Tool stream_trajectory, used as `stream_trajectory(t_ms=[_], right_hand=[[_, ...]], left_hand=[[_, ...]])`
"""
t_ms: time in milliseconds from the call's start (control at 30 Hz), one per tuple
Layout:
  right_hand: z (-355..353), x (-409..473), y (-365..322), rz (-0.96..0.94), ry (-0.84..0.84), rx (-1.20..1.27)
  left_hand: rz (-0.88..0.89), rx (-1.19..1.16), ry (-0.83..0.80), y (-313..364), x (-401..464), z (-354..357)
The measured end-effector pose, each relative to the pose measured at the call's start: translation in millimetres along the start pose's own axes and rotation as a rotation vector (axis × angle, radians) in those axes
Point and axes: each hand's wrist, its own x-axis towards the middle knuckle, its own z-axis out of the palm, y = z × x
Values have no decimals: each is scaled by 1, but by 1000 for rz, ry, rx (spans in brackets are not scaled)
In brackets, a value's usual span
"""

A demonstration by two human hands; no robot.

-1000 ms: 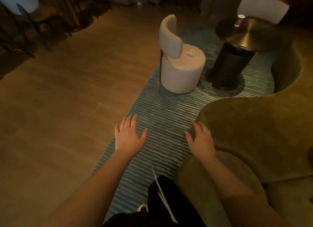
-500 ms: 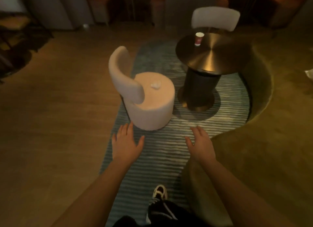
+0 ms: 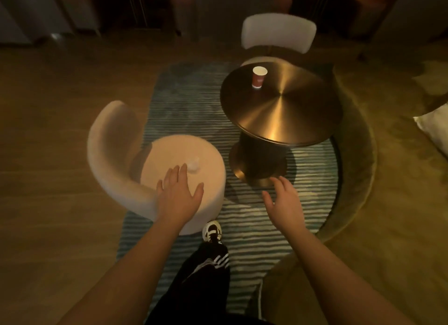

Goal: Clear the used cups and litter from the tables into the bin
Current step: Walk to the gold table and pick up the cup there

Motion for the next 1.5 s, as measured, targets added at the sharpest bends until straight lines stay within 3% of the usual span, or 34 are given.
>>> stream_trajectory(t_ms=[200, 367, 533, 767, 867, 1000, 1233, 1400, 1500], right_hand=[[40, 153, -36, -26, -153, -40], [79, 260, -50, -58, -237, -41], [130, 324, -44, -115, -278, -30], [181, 392, -33, -231, -264, -76], [187, 409, -32, -264, -246, -71], [174, 420, -40, -270, -280, 5], [109, 471, -29, -189, -273, -25], [48, 559, 1, -125, -19, 27], [37, 620, 14, -111, 35, 31]], left_hand=[[-145, -10, -78, -41, 133, 47], [-270, 32, -280, -76, 218, 130], [-393, -21, -466, -99, 275, 230], [-365, 107, -668, -122, 311, 329], [-338, 95, -578, -119, 307, 335], [-309, -136, -379, -96, 319, 299], [-136, -346, 22, 20, 422, 187], [-142, -280, -33, 105, 488, 152], [-134, -306, -62, 131, 512, 152]])
